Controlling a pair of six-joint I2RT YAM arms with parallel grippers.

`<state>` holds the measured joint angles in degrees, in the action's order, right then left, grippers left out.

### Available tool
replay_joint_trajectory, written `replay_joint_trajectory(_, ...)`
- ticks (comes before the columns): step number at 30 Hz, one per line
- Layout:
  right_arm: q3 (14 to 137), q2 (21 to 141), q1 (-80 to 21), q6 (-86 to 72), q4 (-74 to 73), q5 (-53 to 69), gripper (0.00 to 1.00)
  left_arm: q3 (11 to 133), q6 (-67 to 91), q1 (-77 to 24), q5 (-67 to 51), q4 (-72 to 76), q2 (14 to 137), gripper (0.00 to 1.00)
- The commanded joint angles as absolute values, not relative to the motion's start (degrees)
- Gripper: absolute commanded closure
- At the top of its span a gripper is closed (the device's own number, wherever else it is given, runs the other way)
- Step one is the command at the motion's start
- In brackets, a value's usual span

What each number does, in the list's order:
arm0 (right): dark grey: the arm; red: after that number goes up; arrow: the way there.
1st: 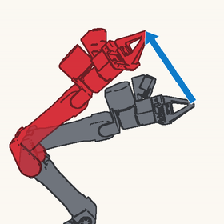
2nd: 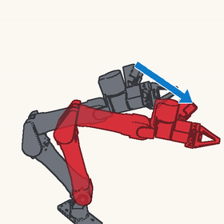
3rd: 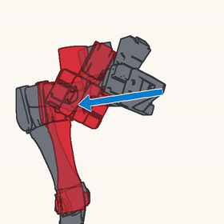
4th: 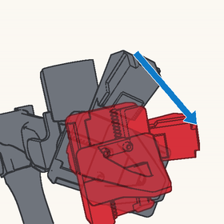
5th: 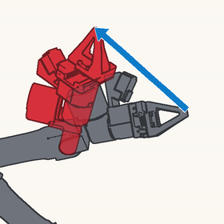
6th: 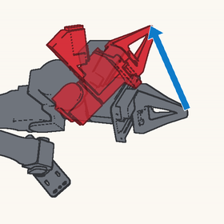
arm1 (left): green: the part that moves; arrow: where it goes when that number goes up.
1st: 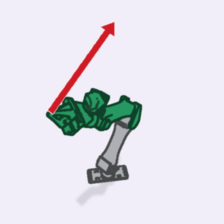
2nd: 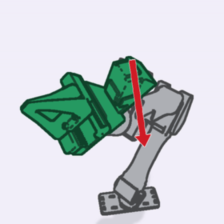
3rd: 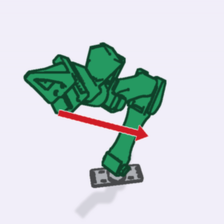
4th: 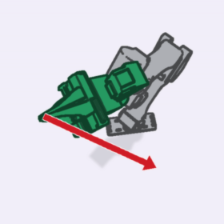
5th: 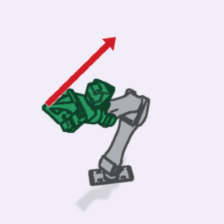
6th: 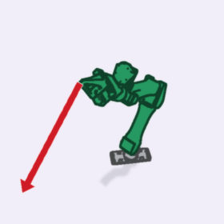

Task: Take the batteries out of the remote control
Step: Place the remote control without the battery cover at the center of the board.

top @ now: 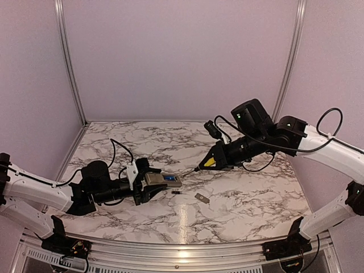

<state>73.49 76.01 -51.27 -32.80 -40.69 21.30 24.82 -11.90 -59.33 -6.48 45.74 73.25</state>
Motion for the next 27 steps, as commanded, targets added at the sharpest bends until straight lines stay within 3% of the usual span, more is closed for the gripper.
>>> replay_joint_trajectory(1, 72.64, 77.16, -51.86, -35.22, -41.75, 14.61, 1.00, 23.14, -9.44, -59.33, -10.76, 54.39, 79.07, 1.00)
replay_joint_trajectory(14, 68.63, 76.98, -51.90, -36.74, -40.24, 13.30, 1.00, 24.02, -6.31, -59.41, -15.19, 61.46, 96.76, 0.98)
replay_joint_trajectory(19, 67.15, 76.71, -51.86, -36.91, -39.48, 13.18, 1.00, 21.43, -5.75, -59.41, -15.99, 59.99, 98.22, 0.77)
replay_joint_trajectory(21, 66.85, 76.79, -51.86, -36.76, -39.46, 13.27, 1.00, 20.07, -5.21, -59.41, -15.97, 59.11, 97.40, 0.58)
replay_joint_trajectory(23, 66.59, 76.80, -51.86, -36.45, -39.63, 13.23, 1.00, 18.77, -5.06, -59.41, -15.31, 57.52, 95.71, 0.45)
replay_joint_trajectory(27, 65.97, 77.02, -51.86, -35.77, -39.57, 13.18, 1.00, 17.79, -6.67, -59.41, -15.79, 51.17, 93.12, 0.34)
